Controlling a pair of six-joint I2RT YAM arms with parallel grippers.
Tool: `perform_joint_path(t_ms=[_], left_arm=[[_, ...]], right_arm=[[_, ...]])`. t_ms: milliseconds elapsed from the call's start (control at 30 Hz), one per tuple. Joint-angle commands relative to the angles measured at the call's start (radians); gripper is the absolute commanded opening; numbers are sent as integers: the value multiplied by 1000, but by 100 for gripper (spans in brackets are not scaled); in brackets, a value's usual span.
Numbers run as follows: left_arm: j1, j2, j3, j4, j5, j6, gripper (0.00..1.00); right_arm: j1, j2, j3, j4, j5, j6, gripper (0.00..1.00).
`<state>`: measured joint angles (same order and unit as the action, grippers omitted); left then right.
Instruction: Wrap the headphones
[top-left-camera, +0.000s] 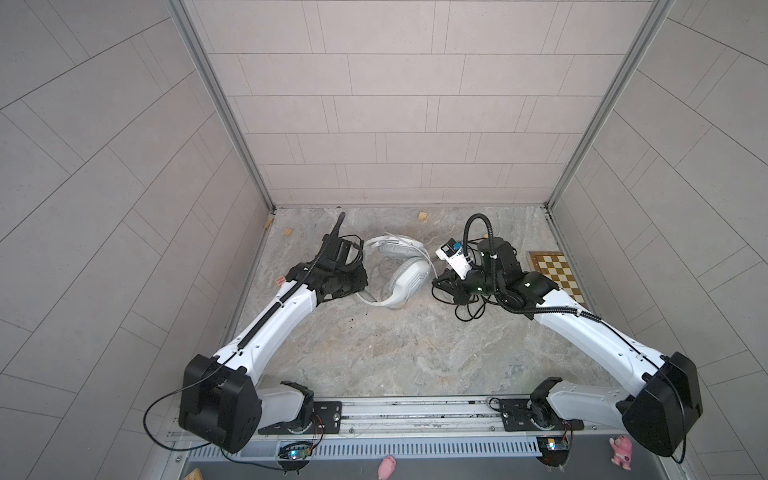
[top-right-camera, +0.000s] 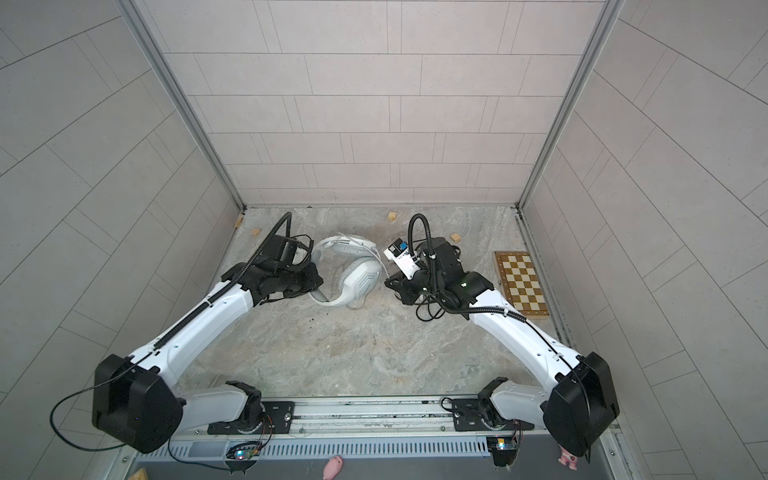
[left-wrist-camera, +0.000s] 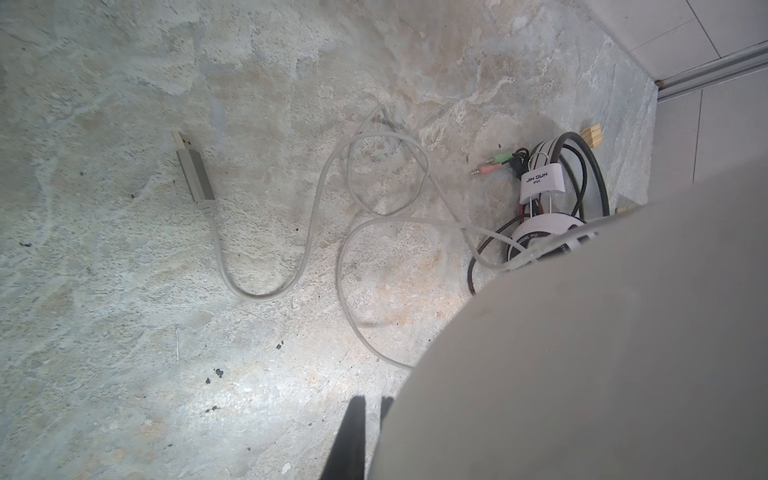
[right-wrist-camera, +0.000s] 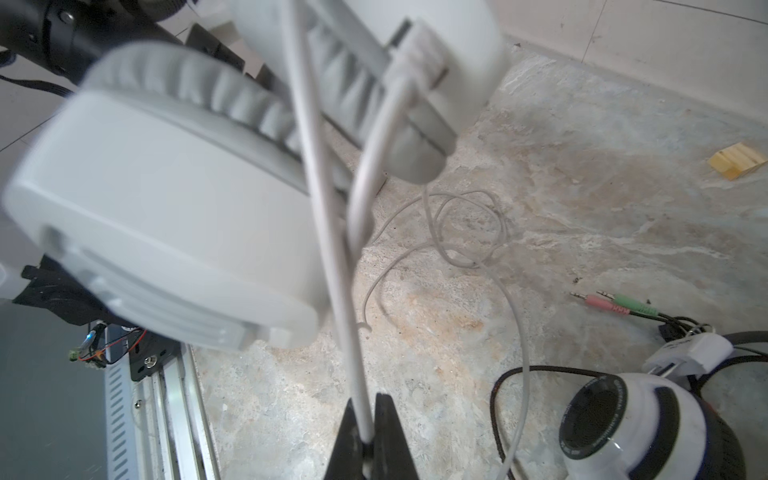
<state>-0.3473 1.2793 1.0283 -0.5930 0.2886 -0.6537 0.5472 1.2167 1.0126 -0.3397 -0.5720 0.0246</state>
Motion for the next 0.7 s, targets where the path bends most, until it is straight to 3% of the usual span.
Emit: perform_joint_path(t_ms=[0, 167, 300, 400, 533, 667], left_arm=[[9, -8, 38, 67, 16, -7, 1], [16, 42, 46, 105, 7, -12, 1], [14, 107, 66, 107, 68, -18, 1], [8, 138, 67, 102, 110, -21, 0], [2, 98, 22, 99, 96, -12, 0], [2, 21, -19, 91, 83, -2, 0]], right_arm=[[59, -55, 68, -71, 55, -37, 2], [182, -105, 128, -146, 117, -40, 2], [245, -98, 195, -198, 135, -44, 2], [254, -75, 234, -223, 149, -60, 2], [244, -21, 297, -273, 250, -72, 2], [206, 32, 342, -285, 225, -56, 3]])
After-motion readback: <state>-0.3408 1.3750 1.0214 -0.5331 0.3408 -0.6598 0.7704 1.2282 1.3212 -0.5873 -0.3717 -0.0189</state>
